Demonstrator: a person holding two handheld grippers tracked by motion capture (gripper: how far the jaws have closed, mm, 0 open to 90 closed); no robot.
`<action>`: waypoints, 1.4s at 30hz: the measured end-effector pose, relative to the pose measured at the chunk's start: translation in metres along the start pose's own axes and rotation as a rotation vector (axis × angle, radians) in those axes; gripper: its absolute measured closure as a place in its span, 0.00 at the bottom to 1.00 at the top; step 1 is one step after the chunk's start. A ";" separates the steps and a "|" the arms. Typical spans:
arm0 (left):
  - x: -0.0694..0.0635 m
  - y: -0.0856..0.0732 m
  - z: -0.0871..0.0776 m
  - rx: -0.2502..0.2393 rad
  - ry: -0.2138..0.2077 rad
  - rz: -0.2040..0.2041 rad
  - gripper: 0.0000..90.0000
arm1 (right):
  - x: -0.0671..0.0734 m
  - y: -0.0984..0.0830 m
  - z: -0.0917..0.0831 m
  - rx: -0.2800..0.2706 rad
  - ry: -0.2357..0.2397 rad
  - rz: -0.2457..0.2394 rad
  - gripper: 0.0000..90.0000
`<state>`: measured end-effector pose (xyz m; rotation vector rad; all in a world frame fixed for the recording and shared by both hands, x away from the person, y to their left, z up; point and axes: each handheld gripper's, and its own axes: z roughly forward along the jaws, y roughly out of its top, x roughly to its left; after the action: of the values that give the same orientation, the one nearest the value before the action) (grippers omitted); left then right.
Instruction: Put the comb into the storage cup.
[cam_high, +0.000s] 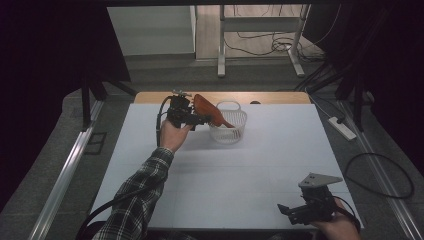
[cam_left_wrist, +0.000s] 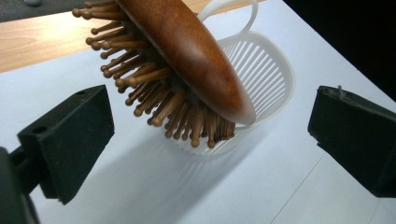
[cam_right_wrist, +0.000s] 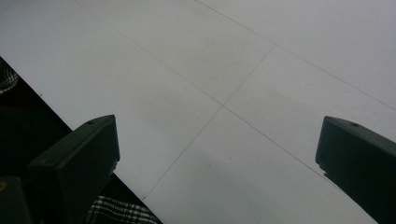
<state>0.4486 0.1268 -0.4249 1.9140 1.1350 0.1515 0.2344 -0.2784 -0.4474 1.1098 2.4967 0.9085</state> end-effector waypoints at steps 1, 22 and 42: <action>0.000 0.000 -0.001 0.002 0.004 0.006 0.01 | 0.000 0.000 0.000 0.001 0.000 0.000 0.00; -0.005 -0.011 -0.022 -0.013 0.034 0.085 0.00 | 0.000 0.000 0.001 0.005 -0.004 0.001 0.00; -0.009 -0.029 -0.040 -0.021 0.029 0.132 0.00 | 0.001 0.000 -0.001 -0.005 -0.020 0.003 0.00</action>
<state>0.4050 0.1509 -0.4190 1.9738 1.0219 0.2629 0.2329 -0.2784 -0.4465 1.1160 2.4760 0.8991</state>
